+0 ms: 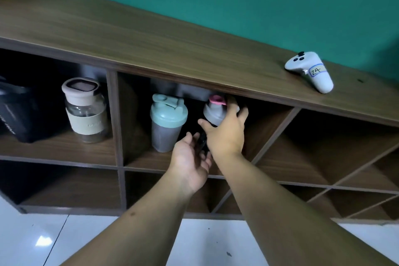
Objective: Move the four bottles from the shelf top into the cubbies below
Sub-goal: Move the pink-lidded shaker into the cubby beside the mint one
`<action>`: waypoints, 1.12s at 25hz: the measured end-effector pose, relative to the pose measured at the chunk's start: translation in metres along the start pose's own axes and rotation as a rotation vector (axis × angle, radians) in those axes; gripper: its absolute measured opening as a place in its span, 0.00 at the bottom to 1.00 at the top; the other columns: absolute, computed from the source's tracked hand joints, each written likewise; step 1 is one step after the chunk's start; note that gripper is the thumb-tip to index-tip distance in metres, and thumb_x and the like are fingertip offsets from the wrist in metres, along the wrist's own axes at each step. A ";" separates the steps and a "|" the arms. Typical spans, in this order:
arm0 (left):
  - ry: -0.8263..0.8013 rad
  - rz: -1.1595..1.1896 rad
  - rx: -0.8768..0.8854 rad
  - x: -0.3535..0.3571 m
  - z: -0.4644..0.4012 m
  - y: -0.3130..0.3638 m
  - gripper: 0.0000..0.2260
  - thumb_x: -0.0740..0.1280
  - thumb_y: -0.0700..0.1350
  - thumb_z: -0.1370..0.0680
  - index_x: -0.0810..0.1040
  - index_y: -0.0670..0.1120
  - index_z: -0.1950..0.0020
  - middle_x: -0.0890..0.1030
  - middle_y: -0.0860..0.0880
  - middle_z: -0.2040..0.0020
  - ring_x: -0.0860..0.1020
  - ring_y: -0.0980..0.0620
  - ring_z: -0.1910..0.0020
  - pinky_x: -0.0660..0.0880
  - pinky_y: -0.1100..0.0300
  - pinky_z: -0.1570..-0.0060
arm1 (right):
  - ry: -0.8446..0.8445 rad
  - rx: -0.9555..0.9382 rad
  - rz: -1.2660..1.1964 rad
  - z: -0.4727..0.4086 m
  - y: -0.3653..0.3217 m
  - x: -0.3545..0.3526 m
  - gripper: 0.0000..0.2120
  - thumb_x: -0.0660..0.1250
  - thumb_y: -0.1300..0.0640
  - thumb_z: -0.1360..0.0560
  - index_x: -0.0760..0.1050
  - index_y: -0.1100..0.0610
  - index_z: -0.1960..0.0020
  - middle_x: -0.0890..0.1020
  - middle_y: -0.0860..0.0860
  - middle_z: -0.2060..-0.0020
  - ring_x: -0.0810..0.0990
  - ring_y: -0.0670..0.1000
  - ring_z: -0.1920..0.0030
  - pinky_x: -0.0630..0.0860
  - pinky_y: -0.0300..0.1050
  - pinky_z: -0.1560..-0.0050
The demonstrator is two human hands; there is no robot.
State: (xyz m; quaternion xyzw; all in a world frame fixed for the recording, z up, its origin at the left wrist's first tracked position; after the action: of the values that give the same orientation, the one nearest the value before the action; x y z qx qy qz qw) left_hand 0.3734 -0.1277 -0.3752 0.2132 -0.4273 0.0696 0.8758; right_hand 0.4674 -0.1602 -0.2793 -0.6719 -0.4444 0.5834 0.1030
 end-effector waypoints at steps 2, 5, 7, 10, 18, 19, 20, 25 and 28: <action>-0.029 -0.093 0.014 0.003 0.006 0.005 0.21 0.57 0.56 0.14 0.78 0.47 0.28 0.82 0.43 0.32 0.82 0.50 0.47 0.74 0.53 0.30 | -0.008 -0.002 -0.095 0.005 0.000 0.002 0.42 0.81 0.46 0.33 0.60 0.47 0.27 0.52 0.54 0.19 0.72 0.63 0.28 0.78 0.56 0.38; -0.058 -0.265 0.056 0.011 0.017 0.012 0.23 0.55 0.56 0.13 0.74 0.48 0.23 0.80 0.43 0.27 0.80 0.46 0.34 0.76 0.52 0.39 | -0.007 0.111 -0.355 0.032 0.029 0.004 0.52 0.79 0.50 0.30 0.47 0.40 0.19 0.47 0.51 0.17 0.62 0.56 0.21 0.65 0.43 0.33; -0.064 -0.348 0.122 0.016 0.020 0.017 0.25 0.55 0.56 0.13 0.67 0.49 0.18 0.69 0.48 0.18 0.69 0.47 0.22 0.68 0.52 0.35 | -0.034 0.221 -0.464 0.051 0.058 0.011 0.49 0.74 0.57 0.26 0.46 0.43 0.17 0.55 0.52 0.17 0.62 0.54 0.21 0.62 0.42 0.30; -0.046 -0.440 0.192 0.019 0.024 0.020 0.25 0.56 0.57 0.13 0.65 0.50 0.17 0.65 0.51 0.17 0.65 0.47 0.19 0.65 0.53 0.29 | -0.189 0.310 -0.518 0.065 0.085 0.027 0.48 0.71 0.64 0.27 0.48 0.45 0.17 0.62 0.50 0.19 0.63 0.50 0.21 0.62 0.47 0.24; -0.034 -0.599 0.247 0.019 0.024 0.000 0.14 0.54 0.56 0.13 0.77 0.55 0.49 0.87 0.56 0.64 0.83 0.58 0.53 0.70 0.52 0.35 | -0.345 0.371 -0.601 0.055 0.085 0.028 0.48 0.69 0.65 0.27 0.50 0.39 0.18 0.71 0.39 0.33 0.70 0.41 0.35 0.69 0.42 0.37; -0.038 -0.599 0.253 0.020 0.023 -0.003 0.15 0.54 0.56 0.13 0.77 0.55 0.50 0.87 0.58 0.68 0.84 0.58 0.56 0.70 0.51 0.35 | -0.351 0.372 -0.594 0.055 0.084 0.032 0.47 0.70 0.63 0.27 0.50 0.36 0.19 0.75 0.41 0.32 0.74 0.43 0.34 0.72 0.44 0.36; -0.041 -0.588 0.249 0.019 0.021 -0.005 0.16 0.53 0.57 0.13 0.77 0.56 0.50 0.87 0.60 0.69 0.83 0.57 0.55 0.70 0.49 0.34 | -0.357 0.369 -0.584 0.055 0.083 0.036 0.47 0.70 0.61 0.28 0.50 0.33 0.20 0.78 0.43 0.32 0.77 0.46 0.35 0.74 0.48 0.35; -0.062 -0.537 0.225 0.015 0.012 -0.007 0.16 0.53 0.58 0.13 0.79 0.57 0.47 0.89 0.60 0.64 0.81 0.55 0.48 0.70 0.46 0.29 | -0.363 0.352 -0.605 0.052 0.084 0.053 0.46 0.71 0.60 0.30 0.54 0.28 0.23 0.82 0.42 0.36 0.81 0.48 0.38 0.79 0.55 0.36; -0.064 -0.493 0.193 0.011 0.003 -0.003 0.20 0.54 0.60 0.14 0.76 0.55 0.29 0.87 0.57 0.43 0.80 0.56 0.48 0.68 0.44 0.26 | -0.378 0.334 -0.598 0.053 0.079 0.049 0.48 0.69 0.64 0.28 0.50 0.31 0.21 0.78 0.42 0.32 0.78 0.47 0.35 0.76 0.51 0.34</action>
State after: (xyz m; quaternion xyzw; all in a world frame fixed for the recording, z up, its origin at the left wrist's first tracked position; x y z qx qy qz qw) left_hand 0.3791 -0.1324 -0.3654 0.3955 -0.3812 -0.1119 0.8281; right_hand 0.4553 -0.1913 -0.3812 -0.3675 -0.5305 0.7055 0.2929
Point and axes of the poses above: each hand's wrist, its own z-axis away from the middle knuckle, its own x-axis out of the palm, y = z × x, the point moved 8 cm from there along -z, towards the middle knuckle
